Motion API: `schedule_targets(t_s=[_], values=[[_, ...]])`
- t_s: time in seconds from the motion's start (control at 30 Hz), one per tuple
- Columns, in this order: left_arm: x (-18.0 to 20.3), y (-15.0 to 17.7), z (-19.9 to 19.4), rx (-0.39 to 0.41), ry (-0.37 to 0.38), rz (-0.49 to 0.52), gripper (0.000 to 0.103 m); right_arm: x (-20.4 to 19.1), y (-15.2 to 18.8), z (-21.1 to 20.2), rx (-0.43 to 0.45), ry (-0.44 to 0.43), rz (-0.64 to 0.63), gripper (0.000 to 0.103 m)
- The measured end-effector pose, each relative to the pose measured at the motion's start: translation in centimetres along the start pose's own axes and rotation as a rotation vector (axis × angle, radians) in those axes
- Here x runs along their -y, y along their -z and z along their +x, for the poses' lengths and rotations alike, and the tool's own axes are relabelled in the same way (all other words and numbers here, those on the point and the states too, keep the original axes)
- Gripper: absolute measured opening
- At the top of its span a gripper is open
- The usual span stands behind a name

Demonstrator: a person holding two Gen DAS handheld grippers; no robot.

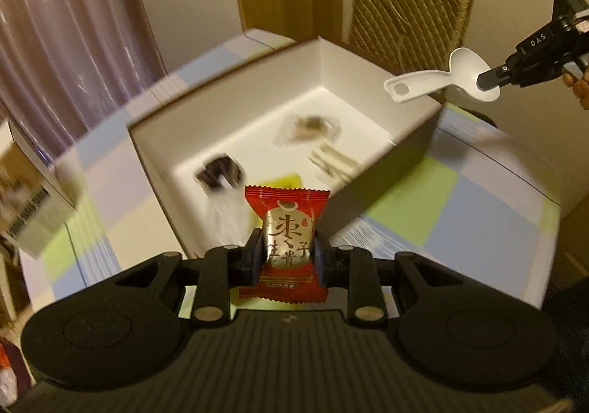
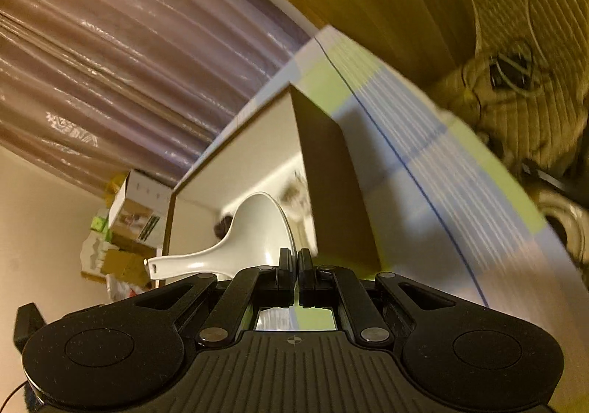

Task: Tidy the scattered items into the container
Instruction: 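Carry the red packet and white spoon over the box with both tools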

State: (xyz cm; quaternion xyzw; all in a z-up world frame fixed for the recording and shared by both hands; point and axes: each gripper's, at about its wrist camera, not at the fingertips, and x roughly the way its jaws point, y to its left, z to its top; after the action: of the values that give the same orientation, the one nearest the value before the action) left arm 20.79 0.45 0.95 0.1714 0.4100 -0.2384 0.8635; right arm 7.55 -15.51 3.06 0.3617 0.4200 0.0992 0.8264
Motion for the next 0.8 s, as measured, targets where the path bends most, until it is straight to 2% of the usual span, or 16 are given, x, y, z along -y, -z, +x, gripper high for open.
schedule_targets(t_s=[0.27, 0.4, 0.57, 0.8], values=[[-1.4, -4.7, 3.8, -0.002, -0.033, 0.001, 0.023, -2.8, -2.6, 6.9, 0.044, 0.045, 0.133, 0.004], [-1.6, -6.7, 6.3, -0.015, -0.049, 0.001, 0.023, -4.0, -3.8, 9.9, 0.051, 0.103, 0.137, 0.004], [-2.2, -8.3, 9.4, -0.041, -0.056, 0.005, 0.023, -5.5, -5.1, 13.3, 0.076, 0.221, 0.066, 0.004], [-4.0, -9.2, 14.5, -0.093, -0.062, -0.070, 0.023, -7.9, -6.3, 16.8, 0.116, 0.399, -0.187, 0.004]])
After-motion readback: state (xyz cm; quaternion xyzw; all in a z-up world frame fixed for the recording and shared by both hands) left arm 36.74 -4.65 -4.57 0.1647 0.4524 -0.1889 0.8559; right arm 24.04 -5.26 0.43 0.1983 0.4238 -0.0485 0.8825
